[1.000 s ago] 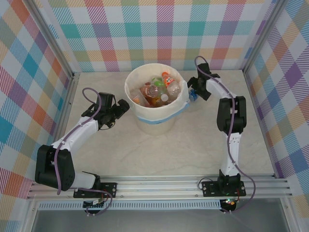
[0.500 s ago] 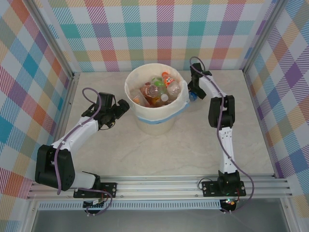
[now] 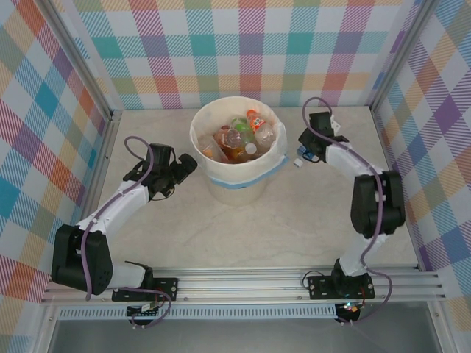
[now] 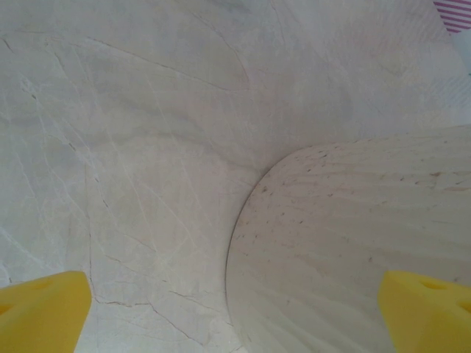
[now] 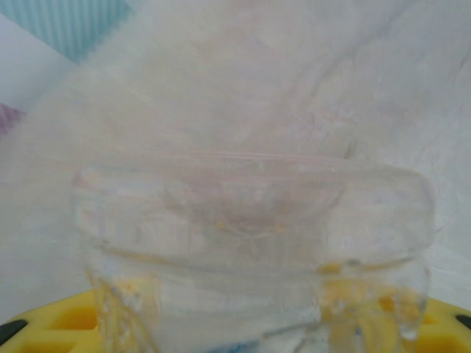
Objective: Put the plastic bottles in the bin
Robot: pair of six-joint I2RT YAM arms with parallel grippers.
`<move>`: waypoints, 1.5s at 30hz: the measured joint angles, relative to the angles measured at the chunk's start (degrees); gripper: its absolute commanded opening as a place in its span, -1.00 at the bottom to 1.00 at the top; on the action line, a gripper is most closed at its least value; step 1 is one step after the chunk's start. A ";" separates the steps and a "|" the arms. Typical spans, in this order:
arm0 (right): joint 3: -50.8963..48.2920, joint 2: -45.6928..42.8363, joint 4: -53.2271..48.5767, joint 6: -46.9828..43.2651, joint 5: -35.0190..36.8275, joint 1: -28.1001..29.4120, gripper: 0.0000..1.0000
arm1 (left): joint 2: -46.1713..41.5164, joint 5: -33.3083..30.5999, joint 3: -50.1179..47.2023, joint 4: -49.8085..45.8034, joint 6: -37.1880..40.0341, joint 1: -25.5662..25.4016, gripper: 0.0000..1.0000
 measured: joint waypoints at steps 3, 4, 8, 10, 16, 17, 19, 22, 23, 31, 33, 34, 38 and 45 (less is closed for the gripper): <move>-4.48 -8.07 4.74 -1.88 -2.03 -0.02 -0.31 | 0.00 0.90 -0.04 0.07 0.74 0.00 1.00; -5.88 -10.56 6.08 -2.60 -3.15 0.00 -0.33 | 0.00 1.27 -0.04 0.09 1.05 0.00 1.00; -10.62 -19.78 8.94 -6.14 -9.27 -0.02 -0.33 | 0.00 1.84 -0.04 0.09 1.38 0.07 1.00; -11.47 -23.65 9.25 -8.70 -13.07 0.00 -0.38 | 0.00 2.12 -0.04 0.11 1.42 0.07 1.00; -10.97 -31.50 10.75 -17.44 -24.46 0.00 -0.47 | 0.00 3.19 -0.48 0.96 1.42 0.17 1.00; -10.36 -31.91 10.82 -18.99 -26.43 0.00 -0.47 | 0.00 3.23 -0.72 1.40 1.40 0.17 1.00; -8.46 -31.78 10.64 -22.10 -30.18 0.00 -0.47 | 0.00 3.41 -0.98 1.66 1.40 0.17 1.00; -4.90 -31.01 10.16 -26.53 -36.13 0.00 -0.47 | 0.00 3.69 -1.07 1.77 1.40 0.17 1.00; -4.07 -30.91 10.27 -27.65 -38.01 0.00 -0.49 | 0.00 3.72 -1.07 1.79 1.40 0.17 1.00; 6.80 -24.94 7.37 -40.24 -53.20 2.21 -0.50 | 0.00 3.87 -1.09 1.77 1.40 0.39 1.00; 9.20 -23.45 5.57 -46.56 -55.36 4.04 -0.50 | 0.00 3.87 -1.09 1.77 1.40 0.39 1.00; 10.12 -22.84 4.46 -50.66 -56.35 5.62 -0.51 | 0.00 3.89 -1.09 1.79 1.40 0.39 1.00; 12.46 -20.81 0.76 -63.21 -59.01 10.43 -0.51 | 0.00 3.93 -1.09 1.77 1.40 0.39 1.00; 22.12 -12.83 -7.91 -77.24 -61.57 15.10 -0.39 | -0.11 4.24 -1.09 1.70 1.40 0.39 1.00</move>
